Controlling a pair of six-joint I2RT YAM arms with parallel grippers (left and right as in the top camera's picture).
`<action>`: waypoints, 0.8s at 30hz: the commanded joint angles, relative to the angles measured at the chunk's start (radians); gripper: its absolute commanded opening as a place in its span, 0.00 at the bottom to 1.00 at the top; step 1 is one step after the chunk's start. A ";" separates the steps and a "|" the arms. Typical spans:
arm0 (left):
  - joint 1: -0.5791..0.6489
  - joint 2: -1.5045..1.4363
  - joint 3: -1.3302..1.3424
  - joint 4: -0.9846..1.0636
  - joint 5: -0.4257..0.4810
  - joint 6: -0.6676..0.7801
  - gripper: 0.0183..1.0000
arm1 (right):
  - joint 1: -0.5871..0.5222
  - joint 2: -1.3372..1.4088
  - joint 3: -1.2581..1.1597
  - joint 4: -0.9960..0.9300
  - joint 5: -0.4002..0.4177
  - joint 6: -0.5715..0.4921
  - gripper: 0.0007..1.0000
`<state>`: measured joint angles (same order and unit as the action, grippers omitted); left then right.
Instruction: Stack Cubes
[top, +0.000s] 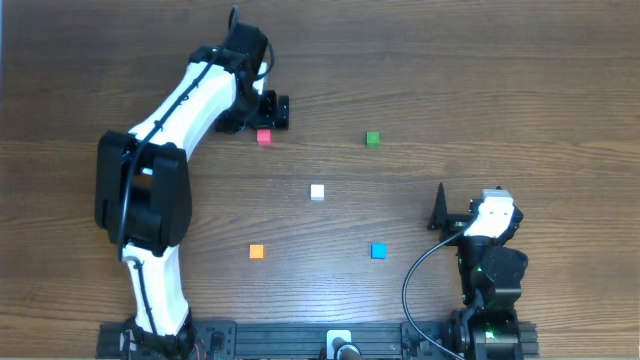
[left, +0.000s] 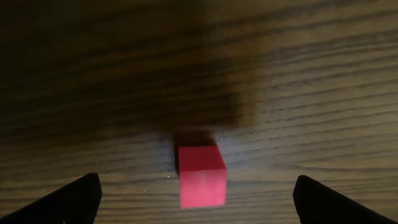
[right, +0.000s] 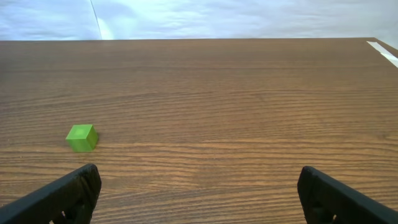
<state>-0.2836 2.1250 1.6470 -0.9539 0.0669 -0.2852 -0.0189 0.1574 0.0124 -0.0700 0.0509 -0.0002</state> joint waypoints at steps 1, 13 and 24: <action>-0.031 0.037 0.028 -0.010 -0.009 -0.007 0.97 | -0.006 -0.001 -0.007 0.000 0.002 0.002 0.99; -0.051 0.074 0.028 -0.013 -0.035 -0.011 0.88 | -0.006 -0.001 -0.007 0.000 0.002 0.002 0.99; -0.045 0.074 0.028 -0.034 -0.051 -0.019 0.63 | -0.006 -0.001 -0.007 0.000 0.002 0.002 0.99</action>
<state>-0.3370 2.1891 1.6497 -0.9871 0.0288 -0.2974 -0.0189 0.1574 0.0124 -0.0700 0.0509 0.0006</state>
